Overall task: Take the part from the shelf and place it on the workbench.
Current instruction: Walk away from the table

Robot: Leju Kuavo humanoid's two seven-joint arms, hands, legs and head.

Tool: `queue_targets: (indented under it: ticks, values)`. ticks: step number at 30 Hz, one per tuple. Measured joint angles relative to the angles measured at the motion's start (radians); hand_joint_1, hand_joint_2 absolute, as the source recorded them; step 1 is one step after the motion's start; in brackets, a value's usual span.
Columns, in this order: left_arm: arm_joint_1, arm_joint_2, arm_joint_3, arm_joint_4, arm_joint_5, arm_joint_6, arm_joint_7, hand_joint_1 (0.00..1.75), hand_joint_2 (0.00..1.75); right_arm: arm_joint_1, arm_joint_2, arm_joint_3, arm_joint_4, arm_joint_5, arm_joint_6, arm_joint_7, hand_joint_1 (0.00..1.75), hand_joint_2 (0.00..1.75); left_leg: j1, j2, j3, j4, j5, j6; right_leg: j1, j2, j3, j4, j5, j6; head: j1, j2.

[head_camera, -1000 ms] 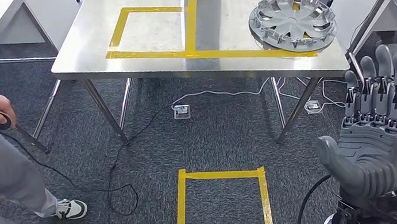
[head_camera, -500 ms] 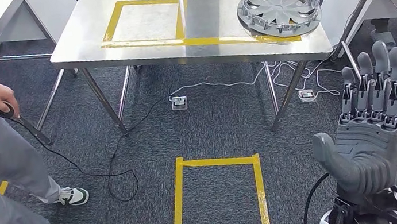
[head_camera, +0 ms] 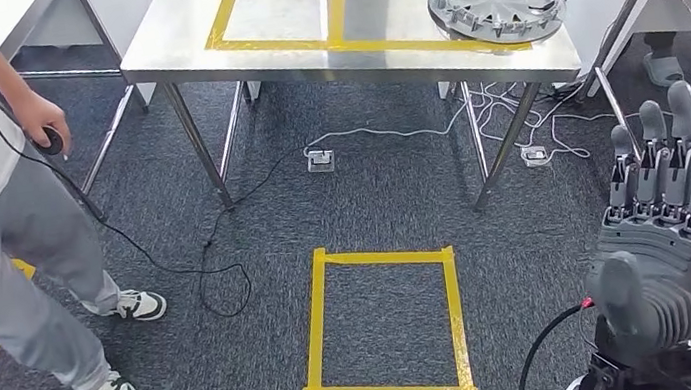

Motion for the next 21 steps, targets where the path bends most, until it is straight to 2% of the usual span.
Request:
queue_targets:
  ticks: [1, 2, 3, 4, 5, 6, 7, 8, 9, 10, 12, 13, 14, 15, 16, 17, 18, 19, 20, 21]
  values:
    - [0.000, 0.000, 0.000, 0.000, -0.001, 0.000, -0.001, 0.00, 0.00, 0.001, 0.000, 0.000, 0.000, 0.000, 0.000, 0.000, 0.00, 0.00, -0.004, 0.000, -0.017, 0.000, 0.014, 0.001, 0.003, 0.001, 0.041, -0.042, 0.028, -0.011, 0.001, 0.000]
    - [-0.001, -0.001, 0.000, 0.000, -0.001, 0.000, -0.002, 0.00, 0.00, 0.000, 0.001, 0.000, 0.000, 0.001, 0.000, 0.000, 0.00, 0.00, -0.008, 0.000, -0.031, 0.000, 0.028, 0.001, 0.009, 0.002, 0.097, -0.110, 0.042, -0.025, 0.001, 0.000]
    - [-0.001, -0.002, 0.000, -0.001, -0.001, 0.000, -0.002, 0.00, 0.00, -0.001, 0.002, -0.001, -0.002, 0.003, 0.000, 0.000, 0.00, 0.00, -0.010, 0.000, -0.041, 0.000, 0.040, 0.000, 0.016, 0.002, 0.160, -0.200, 0.038, -0.039, 0.000, 0.000]
    - [-0.001, -0.005, 0.000, -0.001, -0.001, 0.000, -0.003, 0.00, 0.00, -0.003, 0.002, -0.001, -0.005, 0.006, 0.000, 0.001, 0.00, 0.00, -0.011, 0.001, -0.048, -0.001, 0.053, -0.003, 0.022, 0.002, 0.213, -0.278, 0.025, -0.047, -0.002, 0.000]
    - [-0.001, -0.006, 0.000, -0.001, -0.001, 0.000, -0.002, 0.00, 0.00, -0.004, 0.003, -0.001, -0.007, 0.008, 0.000, 0.002, 0.00, 0.00, -0.009, 0.002, -0.051, -0.004, 0.065, -0.006, 0.029, 0.003, 0.246, -0.332, 0.013, -0.051, -0.004, 0.000]
    - [-0.001, -0.008, 0.000, -0.002, -0.001, -0.001, -0.002, 0.00, 0.00, -0.006, 0.004, -0.002, -0.009, 0.010, 0.000, 0.003, 0.00, 0.00, -0.006, 0.003, -0.053, -0.009, 0.078, -0.012, 0.034, 0.003, 0.260, -0.364, 0.012, -0.053, -0.004, 0.000]
    - [-0.001, -0.009, 0.000, -0.002, -0.001, -0.001, -0.002, 0.00, 0.00, -0.007, 0.005, -0.003, -0.009, 0.010, 0.000, 0.004, 0.00, 0.00, -0.002, 0.005, -0.056, -0.014, 0.087, -0.017, 0.035, 0.001, 0.256, -0.373, 0.026, -0.052, -0.002, 0.000]
    - [0.000, -0.010, 0.000, -0.002, -0.001, -0.002, -0.001, 0.00, 0.00, -0.008, 0.005, -0.006, -0.009, 0.009, 0.000, 0.006, 0.00, 0.00, 0.000, 0.004, -0.061, -0.014, 0.082, -0.022, 0.035, 0.000, 0.248, -0.381, 0.043, -0.055, 0.000, 0.000]
    - [0.001, -0.010, 0.000, -0.002, -0.001, -0.003, -0.001, 0.00, 0.00, -0.009, 0.005, -0.010, -0.009, 0.006, 0.000, 0.008, 0.00, 0.00, 0.001, 0.003, -0.068, 0.001, 0.053, -0.027, 0.033, -0.002, 0.237, -0.390, 0.060, -0.059, 0.001, 0.000]
    - [0.001, -0.010, 0.000, -0.002, -0.001, -0.003, -0.001, 0.00, 0.00, -0.010, 0.006, -0.014, -0.009, 0.004, 0.000, 0.011, 0.00, 0.00, 0.002, 0.002, -0.079, 0.035, 0.005, -0.032, 0.030, -0.004, 0.222, -0.394, 0.076, -0.060, -0.003, 0.000]
    - [0.002, -0.009, 0.000, -0.001, -0.004, -0.003, -0.002, 0.00, 0.87, -0.009, 0.007, -0.020, -0.008, 0.000, 0.000, 0.015, 0.00, 0.00, 0.007, -0.001, -0.102, 0.153, -0.095, -0.043, 0.030, -0.004, 0.185, -0.391, 0.102, -0.063, -0.014, 0.000]
    - [0.002, -0.008, 0.000, -0.001, -0.007, -0.002, -0.002, 0.00, 1.31, -0.009, 0.008, -0.021, -0.008, -0.002, 0.000, 0.016, 0.00, 0.00, 0.009, -0.001, -0.111, 0.217, -0.109, -0.049, 0.029, -0.005, 0.165, -0.388, 0.114, -0.062, -0.017, 0.000]
    - [0.002, -0.008, 0.000, -0.001, -0.009, -0.002, 0.000, 0.00, 1.75, -0.008, 0.008, -0.023, -0.008, -0.004, 0.000, 0.017, 0.00, 0.00, 0.012, -0.002, -0.112, 0.264, -0.092, -0.054, 0.028, -0.006, 0.145, -0.383, 0.127, -0.059, -0.020, 0.000]
    - [0.002, -0.007, 0.000, -0.001, -0.011, -0.002, 0.003, 0.00, 1.75, -0.008, 0.009, -0.024, -0.008, -0.006, 0.000, 0.019, 0.00, 0.00, 0.014, -0.001, -0.101, 0.284, -0.054, -0.058, 0.027, -0.006, 0.124, -0.376, 0.138, -0.056, -0.021, 0.000]
    - [0.002, -0.007, 0.000, -0.001, -0.012, -0.002, 0.006, 0.00, 1.75, -0.008, 0.010, -0.026, -0.008, -0.008, 0.000, 0.020, 0.00, 0.00, 0.017, 0.000, -0.073, 0.268, -0.015, -0.063, 0.025, -0.007, 0.101, -0.366, 0.148, -0.051, -0.022, 0.000]
    - [0.002, -0.007, 0.000, -0.001, -0.013, -0.003, 0.008, 0.00, 1.75, -0.008, 0.010, -0.026, -0.008, -0.008, 0.000, 0.021, 0.00, 0.00, 0.021, 0.000, -0.029, 0.219, 0.000, -0.067, 0.023, -0.007, 0.080, -0.352, 0.155, -0.046, -0.023, 0.000]
    - [0.001, -0.007, 0.000, -0.001, -0.014, -0.003, 0.009, 0.00, 1.75, -0.009, 0.010, -0.027, -0.009, -0.009, 0.000, 0.021, 0.00, 0.00, 0.022, -0.001, 0.029, 0.143, -0.015, -0.069, 0.021, -0.006, 0.062, -0.335, 0.159, -0.042, -0.026, 0.000]
    - [0.001, -0.007, 0.000, -0.001, -0.016, -0.004, 0.009, 0.00, 1.75, -0.009, 0.010, -0.027, -0.010, -0.009, 0.000, 0.021, 0.00, 0.00, 0.022, -0.002, 0.081, 0.070, -0.049, -0.065, 0.021, -0.005, 0.049, -0.319, 0.161, -0.038, -0.028, 0.000]
    - [0.000, -0.007, 0.000, -0.001, -0.017, -0.004, 0.008, 0.00, 1.75, -0.009, 0.010, -0.028, -0.011, -0.009, 0.000, 0.021, 0.00, 0.00, 0.021, -0.003, 0.116, 0.017, -0.082, -0.057, 0.021, -0.004, 0.041, -0.306, 0.163, -0.034, -0.029, 0.000]
    - [0.000, -0.007, 0.000, -0.001, -0.018, -0.005, 0.008, 0.00, 1.75, -0.010, 0.010, -0.028, -0.012, -0.009, 0.000, 0.021, 0.00, 0.00, 0.018, -0.004, 0.134, -0.013, -0.102, -0.046, 0.020, -0.003, 0.037, -0.298, 0.166, -0.031, -0.029, 0.000]
